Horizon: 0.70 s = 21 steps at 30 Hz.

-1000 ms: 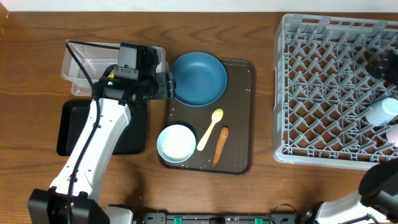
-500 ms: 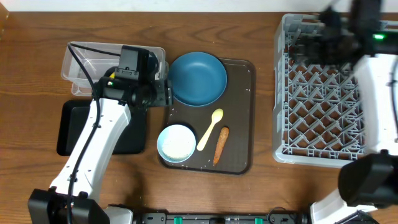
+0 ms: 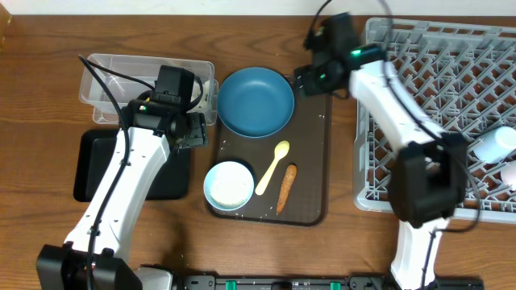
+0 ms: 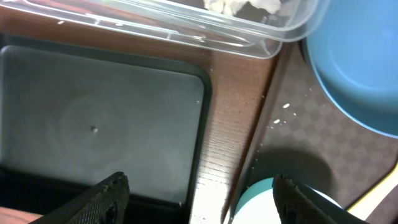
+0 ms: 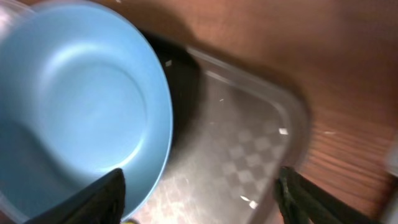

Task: Sort waste into correct bins and load items into the dishwasher rack
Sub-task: 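Reach right gripper to blue bowl rim and grasp it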

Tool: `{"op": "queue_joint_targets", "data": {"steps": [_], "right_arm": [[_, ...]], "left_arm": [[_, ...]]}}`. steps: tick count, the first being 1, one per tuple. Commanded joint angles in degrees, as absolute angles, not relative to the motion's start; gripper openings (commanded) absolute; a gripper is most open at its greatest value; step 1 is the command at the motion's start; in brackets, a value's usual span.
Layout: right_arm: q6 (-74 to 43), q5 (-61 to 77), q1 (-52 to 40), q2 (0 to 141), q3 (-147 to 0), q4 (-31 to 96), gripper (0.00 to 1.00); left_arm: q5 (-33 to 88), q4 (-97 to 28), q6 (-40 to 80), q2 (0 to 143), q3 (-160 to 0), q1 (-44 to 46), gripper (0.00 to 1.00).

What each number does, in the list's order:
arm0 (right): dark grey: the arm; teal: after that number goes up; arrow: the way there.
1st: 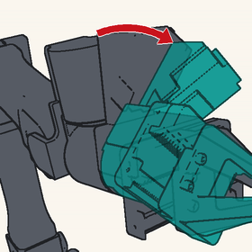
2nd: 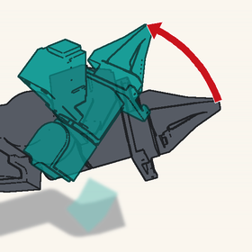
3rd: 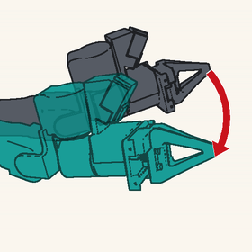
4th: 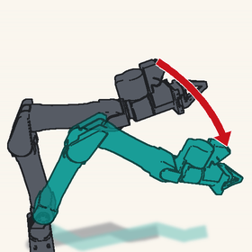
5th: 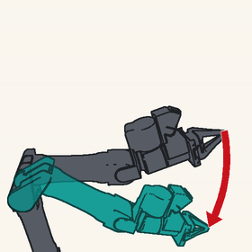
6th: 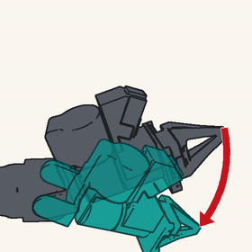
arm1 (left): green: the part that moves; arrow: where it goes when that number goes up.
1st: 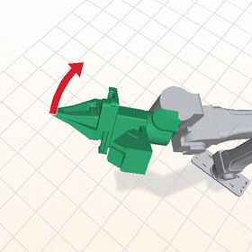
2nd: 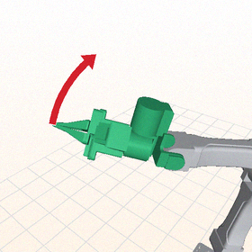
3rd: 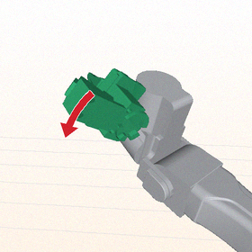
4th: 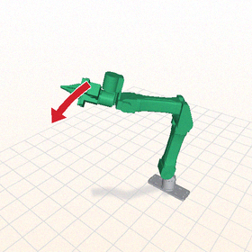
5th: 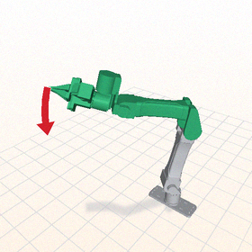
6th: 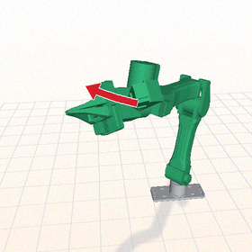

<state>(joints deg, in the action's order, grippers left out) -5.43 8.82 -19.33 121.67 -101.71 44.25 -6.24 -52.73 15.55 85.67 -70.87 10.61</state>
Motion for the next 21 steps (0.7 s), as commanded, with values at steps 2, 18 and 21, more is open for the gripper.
{"op": "queue_joint_targets", "data": {"steps": [2, 18, 21], "right_arm": [[-11.9, 2.7, -22.7, 125.8, -101.5, 42.6, 0.66], [-15.2, -5.2, -23.2, 128.6, -101.5, 42.2, 0.17], [-14.1, -2.4, -23.2, 128.6, -101.5, 42.6, 0.15]], "left_arm": [[-8.8, -53.1, 16.8, 85.4, -71.5, 10.5, 0.76], [-8.8, -53.0, 16.8, 85.4, -71.5, 10.5, 0.77], [-8.7, -53.0, 16.8, 85.4, -71.5, 10.5, 0.77]]}}
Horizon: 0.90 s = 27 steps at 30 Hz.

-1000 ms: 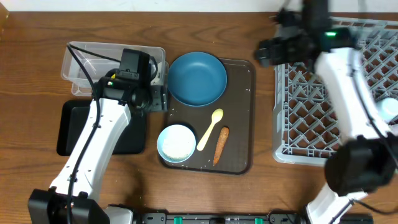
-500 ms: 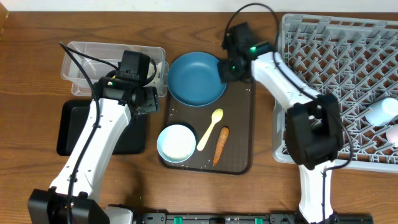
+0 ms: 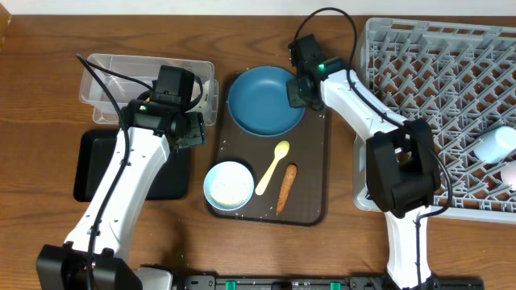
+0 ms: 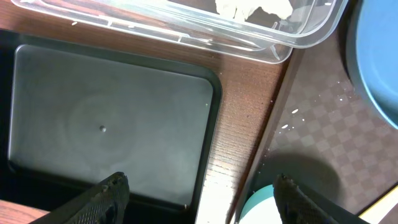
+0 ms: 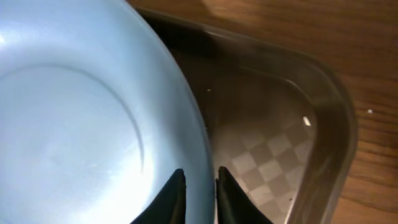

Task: Sort waste into correct bins and load items into the dishwasher rack
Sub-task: 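Reach right gripper to blue bowl rim and grasp it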

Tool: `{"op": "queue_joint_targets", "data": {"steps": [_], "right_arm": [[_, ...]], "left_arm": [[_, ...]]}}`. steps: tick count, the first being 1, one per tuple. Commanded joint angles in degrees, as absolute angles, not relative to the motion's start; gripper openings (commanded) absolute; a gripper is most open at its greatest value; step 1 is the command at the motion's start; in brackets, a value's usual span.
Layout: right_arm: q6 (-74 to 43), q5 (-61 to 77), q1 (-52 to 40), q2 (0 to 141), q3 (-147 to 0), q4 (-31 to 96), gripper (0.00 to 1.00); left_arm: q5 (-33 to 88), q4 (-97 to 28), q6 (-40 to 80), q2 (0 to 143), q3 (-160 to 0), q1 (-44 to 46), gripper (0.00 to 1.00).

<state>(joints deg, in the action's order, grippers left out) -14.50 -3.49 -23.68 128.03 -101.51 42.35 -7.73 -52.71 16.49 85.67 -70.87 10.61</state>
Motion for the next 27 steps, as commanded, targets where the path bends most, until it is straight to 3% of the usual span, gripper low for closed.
{"op": "queue_joint_targets", "data": {"steps": [1, 6, 21, 27], "right_arm": [[-14.1, -1.7, -23.2, 128.6, -101.5, 43.0, 0.14], [-14.8, -1.0, -23.4, 128.6, -101.5, 44.3, 0.03], [-15.2, -2.1, -21.1, 127.3, -102.0, 43.9, 0.01], [-10.0, -2.2, -17.4, 121.1, -103.9, 43.9, 0.01]], "left_arm": [[-8.6, -53.0, 16.8, 85.4, -71.5, 10.5, 0.77], [-8.6, -52.9, 16.8, 85.4, -71.5, 10.5, 0.77], [-8.6, -52.9, 16.8, 85.4, -71.5, 10.5, 0.76], [-8.6, -52.8, 16.8, 85.4, -71.5, 10.5, 0.76]]}}
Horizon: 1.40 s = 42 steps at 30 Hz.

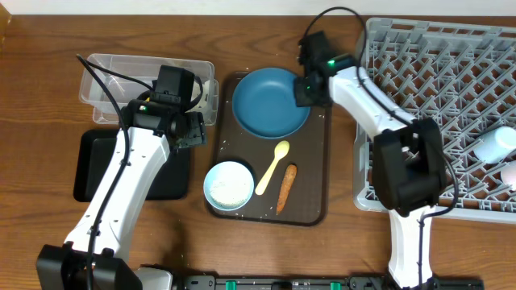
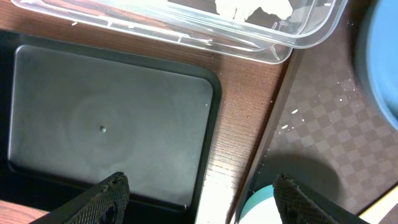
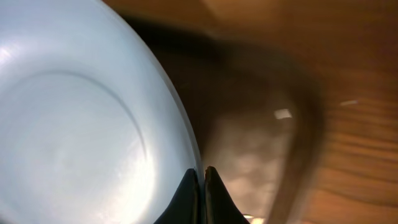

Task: Sort waste into correct bins and load items into the dishwasher rack
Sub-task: 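Reach right gripper to blue bowl rim and grasp it, then lift blue bowl with right gripper and set it in rack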

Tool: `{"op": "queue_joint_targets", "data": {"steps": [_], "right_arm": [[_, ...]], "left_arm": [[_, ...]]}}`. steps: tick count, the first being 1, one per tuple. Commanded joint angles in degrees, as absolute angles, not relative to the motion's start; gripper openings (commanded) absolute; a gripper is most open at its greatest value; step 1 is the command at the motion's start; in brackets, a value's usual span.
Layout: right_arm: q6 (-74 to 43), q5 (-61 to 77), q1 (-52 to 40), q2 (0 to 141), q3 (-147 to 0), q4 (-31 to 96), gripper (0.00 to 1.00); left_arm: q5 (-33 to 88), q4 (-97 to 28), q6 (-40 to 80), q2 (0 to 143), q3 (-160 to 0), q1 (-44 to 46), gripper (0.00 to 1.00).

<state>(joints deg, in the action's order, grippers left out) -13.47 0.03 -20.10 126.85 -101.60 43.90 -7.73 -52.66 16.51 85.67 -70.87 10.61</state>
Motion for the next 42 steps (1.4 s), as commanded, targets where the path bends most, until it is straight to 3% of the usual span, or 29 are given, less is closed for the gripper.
{"op": "queue_joint_targets", "data": {"steps": [1, 11, 18, 24, 42], "right_arm": [[-8.5, -2.2, -16.7, 119.5, -104.1, 43.9, 0.01], [1.9, -12.2, -8.6, 103.8, -104.2, 43.9, 0.01], [9.4, -29.5, -2.8, 98.5, -104.2, 42.6, 0.01], [16.2, -46.8, 2.3, 98.9, -104.2, 39.3, 0.01], [32.6, -57.3, 17.0, 105.2, -104.2, 21.2, 0.01]], "left_arm": [[-8.6, -52.8, 16.8, 85.4, -71.5, 10.5, 0.77], [-8.6, -52.0, 16.8, 85.4, -71.5, 10.5, 0.77], [-8.6, -52.0, 16.8, 85.4, -71.5, 10.5, 0.77], [-8.6, -51.9, 16.8, 85.4, -71.5, 10.5, 0.77], [-8.6, -51.3, 16.8, 85.4, -71.5, 10.5, 0.77]]}}
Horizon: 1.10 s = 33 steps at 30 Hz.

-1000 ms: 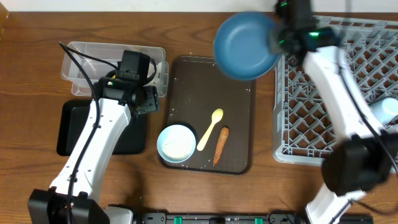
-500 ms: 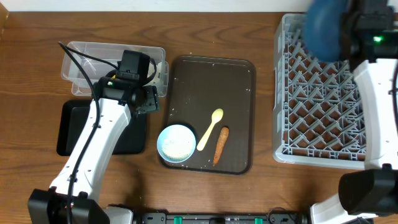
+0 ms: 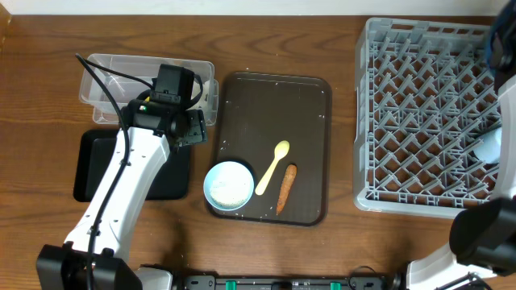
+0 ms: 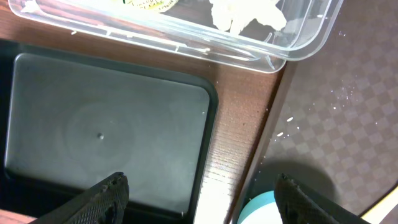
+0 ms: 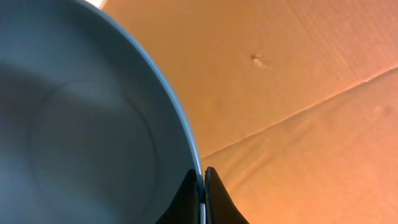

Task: Sort waste into correct bins and load items into the dishwasher rack
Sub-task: 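Lift blue bowl with right gripper and set it in rack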

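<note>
My right gripper (image 5: 202, 171) is shut on the rim of the blue plate (image 5: 93, 124). It holds the plate in the air against an orange-brown background. In the overhead view only part of the right arm (image 3: 508, 97) shows, at the frame's right edge over the grey dishwasher rack (image 3: 359, 121). The brown tray (image 3: 306, 105) carries a light-blue bowl (image 3: 228, 184), a yellow spoon (image 3: 272, 167) and a carrot (image 3: 285, 187). My left gripper (image 4: 199, 186) is open and empty, over the gap between the black tray (image 4: 93, 124) and the brown tray (image 4: 336, 112).
A clear bin (image 3: 105, 76) with crumpled white paper (image 4: 245, 15) stands at the back left, the black tray (image 3: 89, 165) in front of it. A white cup (image 3: 492, 147) lies in the rack's right side.
The blue plate has left the brown tray. My right gripper, still shut on its rim, now holds it up at the far right over the rack. The left arm has barely moved.
My right gripper stood open beside the plate's right rim at the tray's far end. Then its jaws straddled the rim, then were shut on it with the plate shifted right. Now the plate is off the tray and in the air. The left gripper stayed open throughout.
</note>
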Tool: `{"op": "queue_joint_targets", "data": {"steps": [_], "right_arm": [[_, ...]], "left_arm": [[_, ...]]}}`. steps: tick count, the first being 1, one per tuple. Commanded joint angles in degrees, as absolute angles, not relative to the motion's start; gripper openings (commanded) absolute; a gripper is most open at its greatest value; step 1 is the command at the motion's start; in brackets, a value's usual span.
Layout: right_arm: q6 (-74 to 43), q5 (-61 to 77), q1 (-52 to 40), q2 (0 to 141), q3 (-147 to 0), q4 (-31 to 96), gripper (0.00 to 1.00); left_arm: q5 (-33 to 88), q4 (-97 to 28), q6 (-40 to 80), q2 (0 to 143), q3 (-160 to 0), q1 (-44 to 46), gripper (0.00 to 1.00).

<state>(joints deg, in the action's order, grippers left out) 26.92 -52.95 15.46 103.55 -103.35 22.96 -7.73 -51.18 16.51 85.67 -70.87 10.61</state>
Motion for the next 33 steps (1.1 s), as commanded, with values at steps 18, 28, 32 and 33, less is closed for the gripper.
{"op": "queue_joint_targets", "data": {"steps": [18, 28, 32, 33], "right_arm": [[64.1, -58.2, 21.8, 117.8, -104.2, -3.6, 0.01], [64.1, -57.8, 21.8, 121.6, -104.1, -1.8, 0.01], [58.9, -56.9, 21.7, 122.5, -103.9, 2.8, 0.01], [57.2, -56.7, 21.7, 122.6, -103.8, 4.2, 0.01]], "left_arm": [[-8.6, -50.6, 16.8, 85.4, -71.5, 10.5, 0.77], [-8.6, -50.5, 16.8, 85.4, -71.5, 10.5, 0.77], [-8.6, -50.5, 16.8, 85.4, -71.5, 10.5, 0.77], [-8.6, -50.5, 16.8, 85.4, -71.5, 10.5, 0.77]]}}
